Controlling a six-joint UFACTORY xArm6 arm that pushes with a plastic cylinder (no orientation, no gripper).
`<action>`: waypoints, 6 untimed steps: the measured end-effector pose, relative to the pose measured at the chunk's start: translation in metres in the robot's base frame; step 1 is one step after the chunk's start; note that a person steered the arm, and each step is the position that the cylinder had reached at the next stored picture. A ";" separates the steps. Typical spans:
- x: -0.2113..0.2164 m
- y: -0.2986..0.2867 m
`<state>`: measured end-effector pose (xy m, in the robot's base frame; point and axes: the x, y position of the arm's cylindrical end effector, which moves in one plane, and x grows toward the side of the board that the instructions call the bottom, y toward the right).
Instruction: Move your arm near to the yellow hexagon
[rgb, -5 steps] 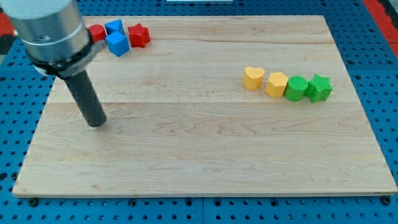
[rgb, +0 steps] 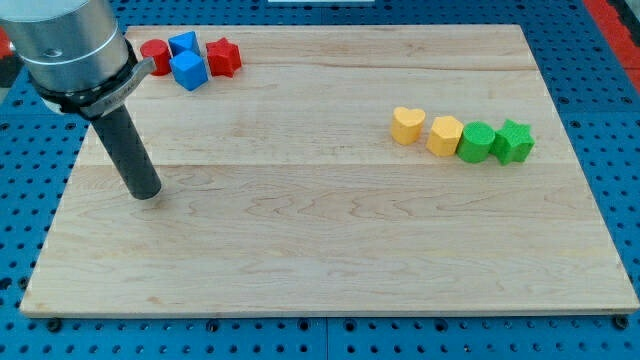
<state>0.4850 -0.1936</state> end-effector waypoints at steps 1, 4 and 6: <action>-0.003 -0.008; -0.087 -0.076; 0.010 0.076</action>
